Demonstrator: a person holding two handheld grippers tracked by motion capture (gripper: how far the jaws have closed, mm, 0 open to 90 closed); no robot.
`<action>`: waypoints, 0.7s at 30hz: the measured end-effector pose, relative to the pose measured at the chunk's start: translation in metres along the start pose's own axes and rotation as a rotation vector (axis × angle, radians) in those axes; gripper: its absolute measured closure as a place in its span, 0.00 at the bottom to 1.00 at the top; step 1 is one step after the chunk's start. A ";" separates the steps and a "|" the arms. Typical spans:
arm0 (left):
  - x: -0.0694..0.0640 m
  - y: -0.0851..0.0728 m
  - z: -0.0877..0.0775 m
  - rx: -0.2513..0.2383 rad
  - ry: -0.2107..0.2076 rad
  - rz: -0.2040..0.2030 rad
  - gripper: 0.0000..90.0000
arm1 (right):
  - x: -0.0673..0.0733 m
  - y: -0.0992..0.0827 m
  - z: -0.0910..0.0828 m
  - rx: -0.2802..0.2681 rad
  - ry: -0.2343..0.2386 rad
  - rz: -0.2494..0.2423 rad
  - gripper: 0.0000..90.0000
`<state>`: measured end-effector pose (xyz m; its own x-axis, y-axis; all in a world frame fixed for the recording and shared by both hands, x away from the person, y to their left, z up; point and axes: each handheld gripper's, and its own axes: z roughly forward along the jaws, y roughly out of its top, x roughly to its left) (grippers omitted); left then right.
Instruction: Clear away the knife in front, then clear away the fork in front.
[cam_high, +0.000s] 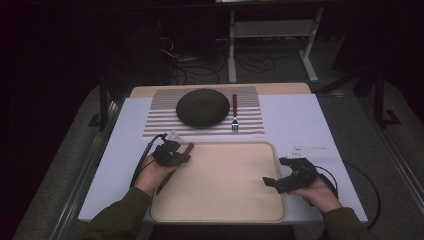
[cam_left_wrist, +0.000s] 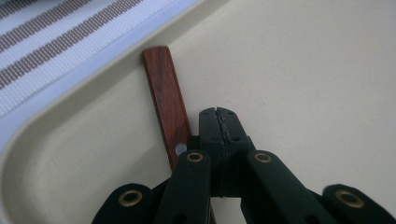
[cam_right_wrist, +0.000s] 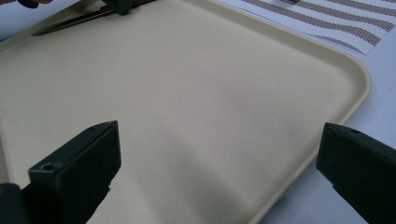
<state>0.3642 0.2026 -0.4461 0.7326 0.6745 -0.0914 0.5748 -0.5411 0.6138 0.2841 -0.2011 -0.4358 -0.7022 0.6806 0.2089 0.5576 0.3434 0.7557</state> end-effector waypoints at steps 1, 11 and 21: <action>0.001 0.000 0.000 0.000 0.007 0.001 1.00 | 0.000 0.000 0.000 0.000 0.000 0.000 0.00; 0.011 -0.009 -0.009 0.005 0.034 -0.032 1.00 | 0.000 0.000 -0.001 -0.003 0.001 -0.003 0.00; 0.019 -0.018 -0.018 0.005 0.045 -0.066 1.00 | 0.000 0.000 0.000 -0.003 0.002 -0.001 0.00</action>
<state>0.3617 0.2344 -0.4451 0.6761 0.7306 -0.0956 0.6231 -0.4976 0.6035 0.2843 -0.2015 -0.4356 -0.7035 0.6793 0.2090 0.5555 0.3422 0.7578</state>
